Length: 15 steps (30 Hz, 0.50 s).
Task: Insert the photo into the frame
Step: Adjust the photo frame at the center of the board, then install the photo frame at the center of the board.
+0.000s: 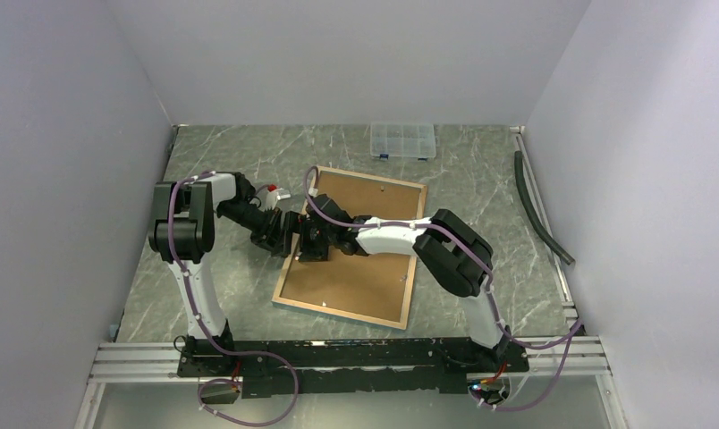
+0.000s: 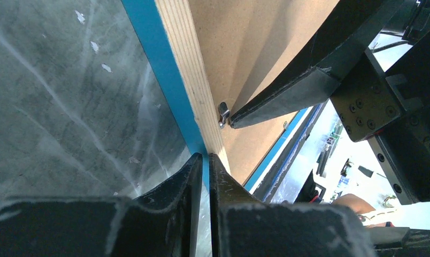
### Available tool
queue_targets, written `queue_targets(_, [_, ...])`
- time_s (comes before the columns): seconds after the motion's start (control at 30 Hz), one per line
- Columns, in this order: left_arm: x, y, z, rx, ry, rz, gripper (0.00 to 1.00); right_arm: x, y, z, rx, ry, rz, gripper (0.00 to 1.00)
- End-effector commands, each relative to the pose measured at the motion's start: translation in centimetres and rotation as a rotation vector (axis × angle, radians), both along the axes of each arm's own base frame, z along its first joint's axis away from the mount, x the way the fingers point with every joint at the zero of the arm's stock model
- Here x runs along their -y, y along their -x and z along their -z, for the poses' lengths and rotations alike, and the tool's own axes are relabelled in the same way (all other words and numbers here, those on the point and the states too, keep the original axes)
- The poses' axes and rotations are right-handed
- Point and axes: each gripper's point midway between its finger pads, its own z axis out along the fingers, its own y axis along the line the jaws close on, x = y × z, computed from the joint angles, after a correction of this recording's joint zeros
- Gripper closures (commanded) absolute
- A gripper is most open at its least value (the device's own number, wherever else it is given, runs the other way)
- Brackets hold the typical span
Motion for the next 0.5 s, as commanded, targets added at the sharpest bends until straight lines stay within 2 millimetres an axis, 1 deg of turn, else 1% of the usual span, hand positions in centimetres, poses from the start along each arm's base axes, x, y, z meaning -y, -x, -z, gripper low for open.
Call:
queue_targets(0.0, [0.43,0.34,0.3,0.046,-0.004,0.051,0.85,0.07,0.26,1.65,-0.035,0.012,0.008,0.07])
queue_targets(0.47, [0.41,0.65,0.04,0.056,0.001,0.062,0.87,-0.38,-0.37,2.5,-0.028,0.025,0.004,0.07])
